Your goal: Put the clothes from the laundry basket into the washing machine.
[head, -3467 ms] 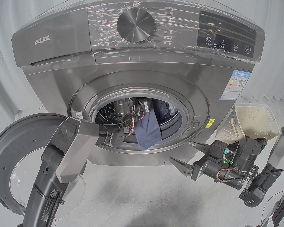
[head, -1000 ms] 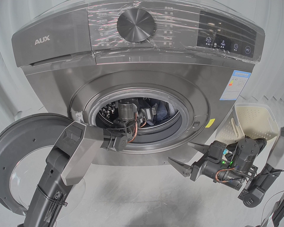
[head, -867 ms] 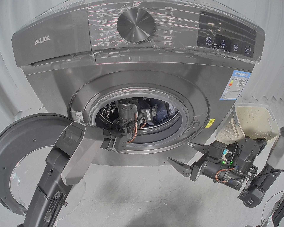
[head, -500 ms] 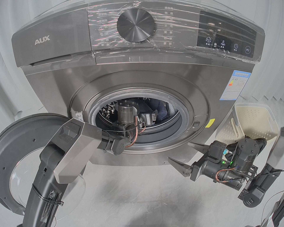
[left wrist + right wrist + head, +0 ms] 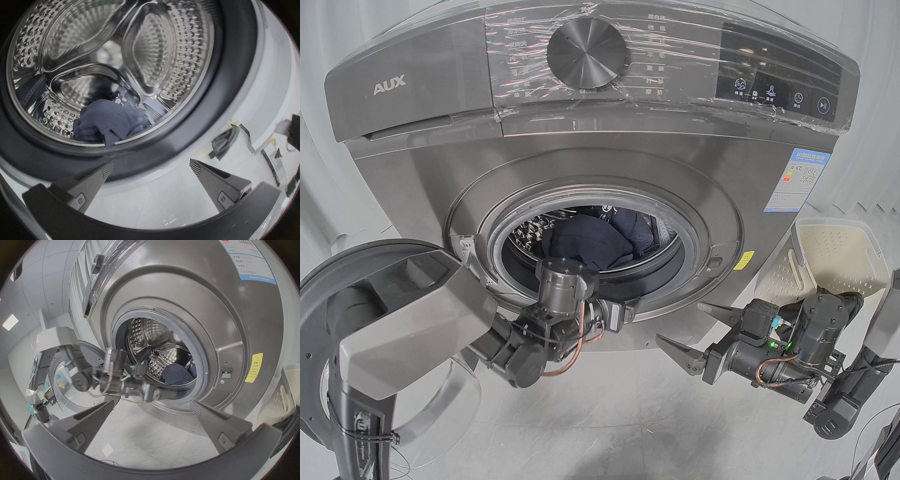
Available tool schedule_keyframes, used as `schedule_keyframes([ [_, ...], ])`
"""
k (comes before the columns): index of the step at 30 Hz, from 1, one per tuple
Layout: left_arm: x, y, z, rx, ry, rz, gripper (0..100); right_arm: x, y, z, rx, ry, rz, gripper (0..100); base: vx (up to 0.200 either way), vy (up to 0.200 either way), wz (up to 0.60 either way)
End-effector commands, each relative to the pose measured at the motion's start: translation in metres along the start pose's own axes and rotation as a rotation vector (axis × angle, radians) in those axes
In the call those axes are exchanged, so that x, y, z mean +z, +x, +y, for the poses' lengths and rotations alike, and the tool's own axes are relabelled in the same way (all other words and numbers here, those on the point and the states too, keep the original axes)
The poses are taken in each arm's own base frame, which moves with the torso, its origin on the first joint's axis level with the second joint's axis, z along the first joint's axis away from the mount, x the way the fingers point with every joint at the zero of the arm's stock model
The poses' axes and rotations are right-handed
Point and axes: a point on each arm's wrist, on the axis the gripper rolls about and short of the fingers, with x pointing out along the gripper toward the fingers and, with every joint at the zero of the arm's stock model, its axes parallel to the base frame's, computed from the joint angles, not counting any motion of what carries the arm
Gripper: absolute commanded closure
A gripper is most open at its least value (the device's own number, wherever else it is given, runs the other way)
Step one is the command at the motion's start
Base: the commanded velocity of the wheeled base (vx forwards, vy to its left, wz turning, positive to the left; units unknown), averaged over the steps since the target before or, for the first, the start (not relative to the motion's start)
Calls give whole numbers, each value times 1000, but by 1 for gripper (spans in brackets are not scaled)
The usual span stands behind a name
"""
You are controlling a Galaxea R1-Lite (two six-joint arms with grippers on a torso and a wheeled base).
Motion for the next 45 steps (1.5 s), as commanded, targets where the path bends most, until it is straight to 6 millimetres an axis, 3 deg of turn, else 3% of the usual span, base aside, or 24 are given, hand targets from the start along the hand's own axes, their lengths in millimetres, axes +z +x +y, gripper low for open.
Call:
schedule_keyframes([
  [1,13,-70,-34,-137,42,-64,0,-1,-1,0,-1,2,6,0,0,0,0],
  [8,18,-109,-39,-168,30,-157,0,-2,-10,-2,-12,5,22,0,0,0,0],
  [11,25,-137,-35,-176,28,-194,0,4,-20,-1,-16,1,2,0,0,0,0],
  [12,25,-137,-35,-176,28,-194,0,4,-20,-1,-16,1,2,0,0,0,0],
  [15,35,-170,-31,-188,17,-233,0,15,-34,1,-19,-5,-34,0,0,0,0],
  [19,34,-189,-25,-180,16,-235,0,18,-44,-3,-49,-5,-43,0,0,0,0],
  [27,14,-237,-6,-133,31,-234,0,27,-89,-14,-193,-7,-88,0,-150,0,0],
  [30,13,-250,-3,-118,69,-269,0,24,-106,-15,-235,-5,-80,0,-200,0,0],
  [36,18,-274,5,-85,71,-333,0,37,-130,-21,-314,-27,-133,0,-200,0,0],
  [45,8,-310,27,-5,56,-377,0,34,-174,-7,-418,-19,-60,0,-200,0,0],
])
